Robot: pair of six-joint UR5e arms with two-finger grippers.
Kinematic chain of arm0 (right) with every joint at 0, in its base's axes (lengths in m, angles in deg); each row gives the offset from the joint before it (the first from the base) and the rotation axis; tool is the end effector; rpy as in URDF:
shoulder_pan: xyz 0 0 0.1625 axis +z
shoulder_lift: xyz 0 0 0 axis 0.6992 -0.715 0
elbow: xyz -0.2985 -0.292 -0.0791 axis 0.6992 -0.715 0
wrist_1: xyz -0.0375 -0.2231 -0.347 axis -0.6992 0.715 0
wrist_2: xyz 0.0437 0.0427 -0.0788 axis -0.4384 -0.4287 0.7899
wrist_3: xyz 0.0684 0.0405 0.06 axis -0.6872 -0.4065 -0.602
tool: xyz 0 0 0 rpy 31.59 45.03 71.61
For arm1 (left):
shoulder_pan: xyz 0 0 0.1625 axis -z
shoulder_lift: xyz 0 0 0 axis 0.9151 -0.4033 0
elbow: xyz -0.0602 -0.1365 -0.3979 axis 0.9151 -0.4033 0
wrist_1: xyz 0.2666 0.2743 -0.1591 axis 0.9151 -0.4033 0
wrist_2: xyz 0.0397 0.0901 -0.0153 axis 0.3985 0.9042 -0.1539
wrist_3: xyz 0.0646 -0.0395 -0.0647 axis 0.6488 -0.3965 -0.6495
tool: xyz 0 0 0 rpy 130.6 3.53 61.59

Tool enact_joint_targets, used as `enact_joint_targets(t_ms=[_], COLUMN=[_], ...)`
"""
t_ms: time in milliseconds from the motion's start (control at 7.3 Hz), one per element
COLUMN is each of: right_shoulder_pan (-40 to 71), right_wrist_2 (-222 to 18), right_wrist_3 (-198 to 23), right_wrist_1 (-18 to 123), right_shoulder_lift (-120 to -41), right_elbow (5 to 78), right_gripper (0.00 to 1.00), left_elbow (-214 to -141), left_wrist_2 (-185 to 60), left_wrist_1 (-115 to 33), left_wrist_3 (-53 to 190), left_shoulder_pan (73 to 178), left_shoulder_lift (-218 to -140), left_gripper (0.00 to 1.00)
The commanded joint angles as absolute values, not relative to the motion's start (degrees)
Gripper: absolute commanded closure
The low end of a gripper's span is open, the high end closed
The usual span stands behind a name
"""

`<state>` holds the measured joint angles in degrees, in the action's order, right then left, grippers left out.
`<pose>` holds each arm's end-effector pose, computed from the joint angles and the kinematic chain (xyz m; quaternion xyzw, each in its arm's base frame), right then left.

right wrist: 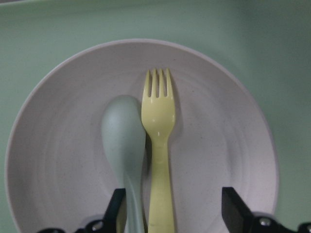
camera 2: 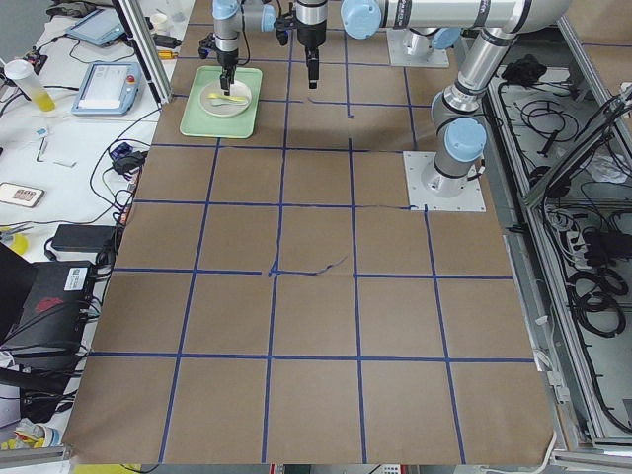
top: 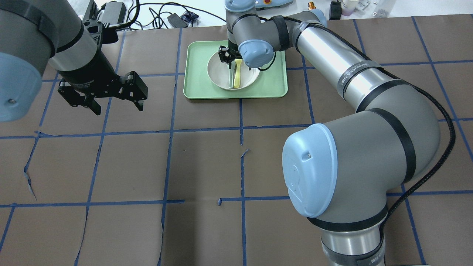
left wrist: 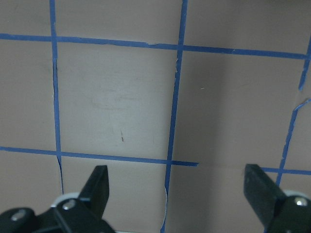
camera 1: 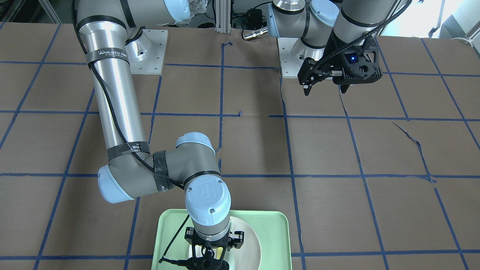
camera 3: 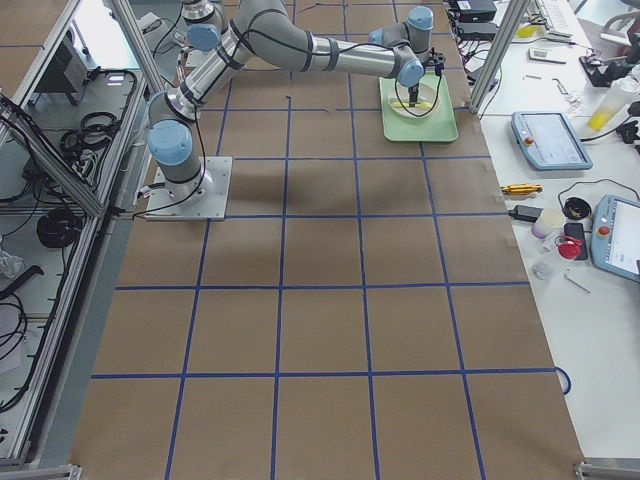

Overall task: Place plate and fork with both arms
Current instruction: 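Reach the right gripper into the plate and grasp the yellow fork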

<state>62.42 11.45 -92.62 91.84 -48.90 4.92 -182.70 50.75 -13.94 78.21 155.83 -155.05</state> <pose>0.3633 -0.7460 0.2177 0.0445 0.9966 -0.0673 0.0189 -0.1270 -0.4590 0.4742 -0.0448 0.9989 0.0041 0.0163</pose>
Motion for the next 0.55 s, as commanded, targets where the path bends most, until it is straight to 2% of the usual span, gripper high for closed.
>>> enact_joint_targets(t_ms=[0,411], right_shoulder_pan=[62.5,62.5], right_wrist_2=[11.2,11.0], right_wrist_3=[-88.8,-88.8], right_wrist_1=[89.5,89.5], right_shoulder_lift=[-49.0,-48.0], right_elbow=[4.9,4.9], right_gripper=[0.42,0.42], left_elbow=[-182.6,-182.6], left_wrist_2=[50.7,50.7], left_wrist_1=[-13.8,-13.9], left_wrist_3=[78.2,78.2], left_shoulder_pan=[155.8,155.8], left_shoulder_lift=[-155.1,-155.2], left_gripper=[0.0,0.0])
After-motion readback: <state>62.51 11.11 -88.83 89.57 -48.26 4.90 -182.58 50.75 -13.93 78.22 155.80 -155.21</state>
